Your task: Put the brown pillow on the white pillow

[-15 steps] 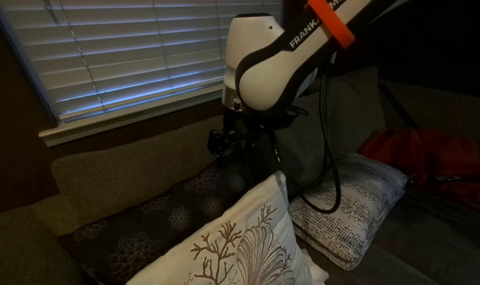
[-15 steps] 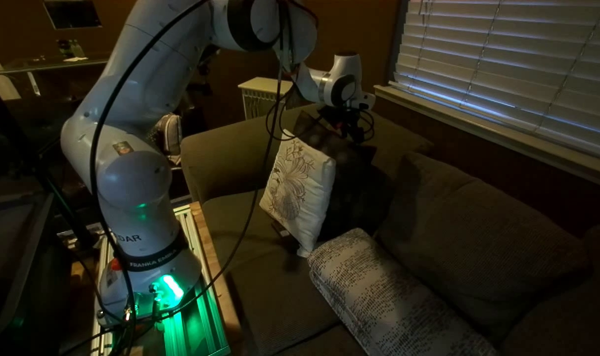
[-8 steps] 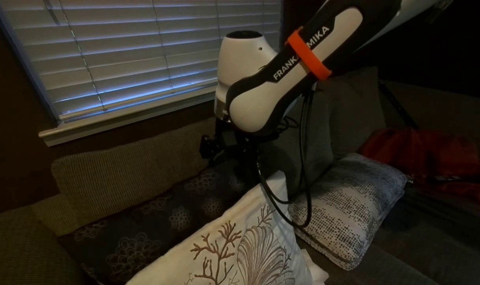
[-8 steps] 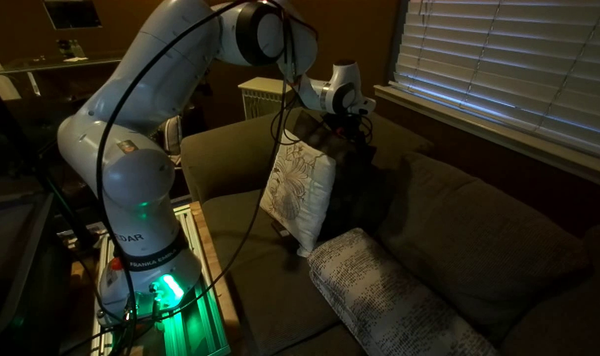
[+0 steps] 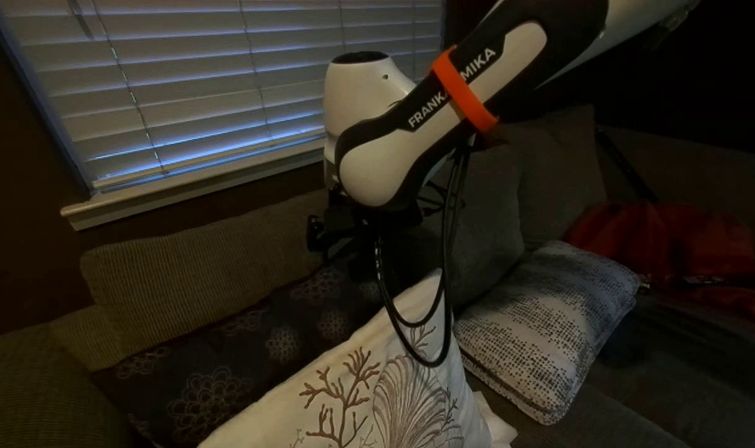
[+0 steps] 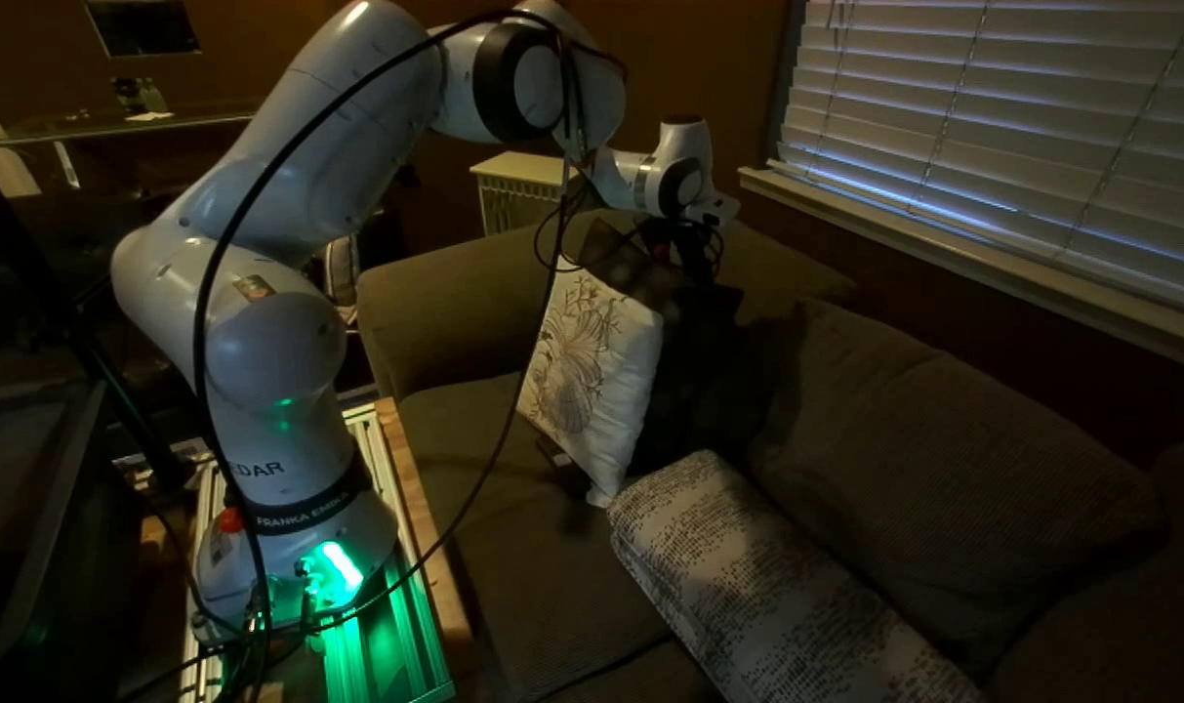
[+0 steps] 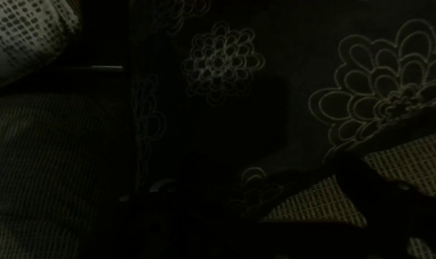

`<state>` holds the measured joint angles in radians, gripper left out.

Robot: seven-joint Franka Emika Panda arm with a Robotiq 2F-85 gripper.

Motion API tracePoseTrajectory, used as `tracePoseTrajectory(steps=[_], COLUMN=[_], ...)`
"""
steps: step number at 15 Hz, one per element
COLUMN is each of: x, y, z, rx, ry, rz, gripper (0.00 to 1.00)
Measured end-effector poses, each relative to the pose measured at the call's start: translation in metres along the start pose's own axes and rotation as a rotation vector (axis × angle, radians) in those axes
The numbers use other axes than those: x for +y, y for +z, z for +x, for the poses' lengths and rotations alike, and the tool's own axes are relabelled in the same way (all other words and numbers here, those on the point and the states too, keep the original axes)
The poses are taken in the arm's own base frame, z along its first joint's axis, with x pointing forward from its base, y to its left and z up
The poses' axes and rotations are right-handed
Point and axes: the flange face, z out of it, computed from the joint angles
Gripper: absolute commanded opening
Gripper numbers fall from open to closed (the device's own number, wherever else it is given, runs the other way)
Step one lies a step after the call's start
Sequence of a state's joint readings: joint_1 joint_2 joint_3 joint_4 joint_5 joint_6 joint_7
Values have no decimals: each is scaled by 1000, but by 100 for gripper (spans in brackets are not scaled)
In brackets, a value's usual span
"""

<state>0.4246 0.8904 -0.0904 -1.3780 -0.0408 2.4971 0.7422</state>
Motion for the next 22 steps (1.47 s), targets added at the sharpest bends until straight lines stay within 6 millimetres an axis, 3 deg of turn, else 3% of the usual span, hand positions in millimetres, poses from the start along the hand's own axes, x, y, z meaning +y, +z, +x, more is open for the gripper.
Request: tracePoseTrajectory(steps=[4, 5, 7, 16, 18, 22], x=[-6, -7, -7, -8, -11, -17], y=[4, 6, 9, 18, 16, 11], z=[-1, -1, 0, 13, 13, 15], rx=[-67, -82, -105, -113, -108, -74], ry=[49, 59, 74, 121, 119, 93], rz=[-41, -49, -63, -73, -68, -45], gripper=[100, 85, 66, 5, 0, 1])
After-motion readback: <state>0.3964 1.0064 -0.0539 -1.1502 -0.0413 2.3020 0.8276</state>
